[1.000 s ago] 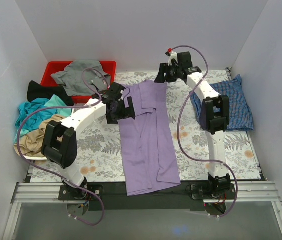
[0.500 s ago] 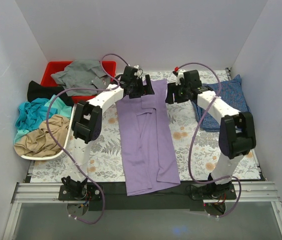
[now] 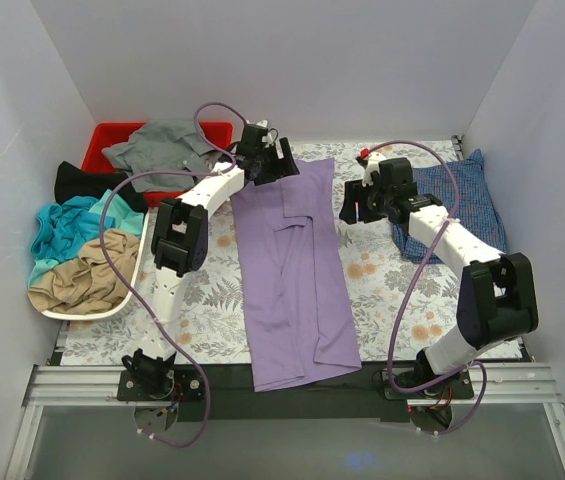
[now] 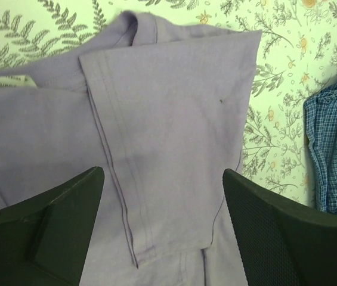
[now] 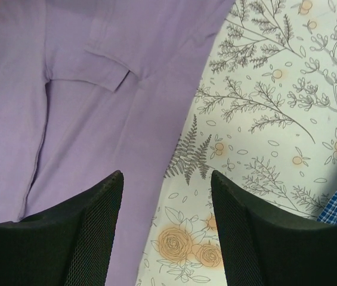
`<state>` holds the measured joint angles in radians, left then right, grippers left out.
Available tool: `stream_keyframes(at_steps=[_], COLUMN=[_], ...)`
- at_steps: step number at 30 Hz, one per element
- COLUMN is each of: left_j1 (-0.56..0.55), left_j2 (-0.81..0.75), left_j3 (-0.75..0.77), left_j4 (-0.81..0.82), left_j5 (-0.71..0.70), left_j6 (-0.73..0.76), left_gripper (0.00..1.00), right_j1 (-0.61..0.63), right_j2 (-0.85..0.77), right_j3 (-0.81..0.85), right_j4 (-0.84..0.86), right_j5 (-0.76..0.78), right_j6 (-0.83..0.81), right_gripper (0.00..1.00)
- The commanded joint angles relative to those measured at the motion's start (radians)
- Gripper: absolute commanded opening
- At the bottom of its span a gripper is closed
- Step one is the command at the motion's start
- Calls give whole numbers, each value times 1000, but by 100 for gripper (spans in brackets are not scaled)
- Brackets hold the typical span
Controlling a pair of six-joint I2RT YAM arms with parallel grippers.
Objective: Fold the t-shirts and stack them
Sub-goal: Fold the tshirt
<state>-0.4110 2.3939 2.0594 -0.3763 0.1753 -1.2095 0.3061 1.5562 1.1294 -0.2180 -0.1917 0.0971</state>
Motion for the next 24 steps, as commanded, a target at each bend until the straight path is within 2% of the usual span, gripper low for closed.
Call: stream_keyframes(at_steps=[1, 14, 19, 20, 23, 24], left_j1=[-2, -2, -2, -3, -2, -2], left_j2=[19, 96, 99, 100, 103, 105], left_j3=[44, 65, 59, 58, 61, 62], left_j4=[-1, -4, -4, -1, 4, 4], left_j5=[6, -36, -25, -23, -16, -13], left_j6=[-13, -18, -27, -28, -32, -32], left_gripper=[78, 70, 57, 51, 44, 37], right_j1=[-2, -2, -2, -2, -1, -2], right_j2=[-8, 2, 16, 21, 34, 38], right_j3=[-14, -60, -74, -74, -76, -77], right_j4=[22, 25, 32, 34, 34, 37], right_j5=[-5, -26, -28, -31, -43, -46], right_j6=[1, 18, 26, 27, 27, 30], right_gripper=[66, 66, 66, 66, 65, 65])
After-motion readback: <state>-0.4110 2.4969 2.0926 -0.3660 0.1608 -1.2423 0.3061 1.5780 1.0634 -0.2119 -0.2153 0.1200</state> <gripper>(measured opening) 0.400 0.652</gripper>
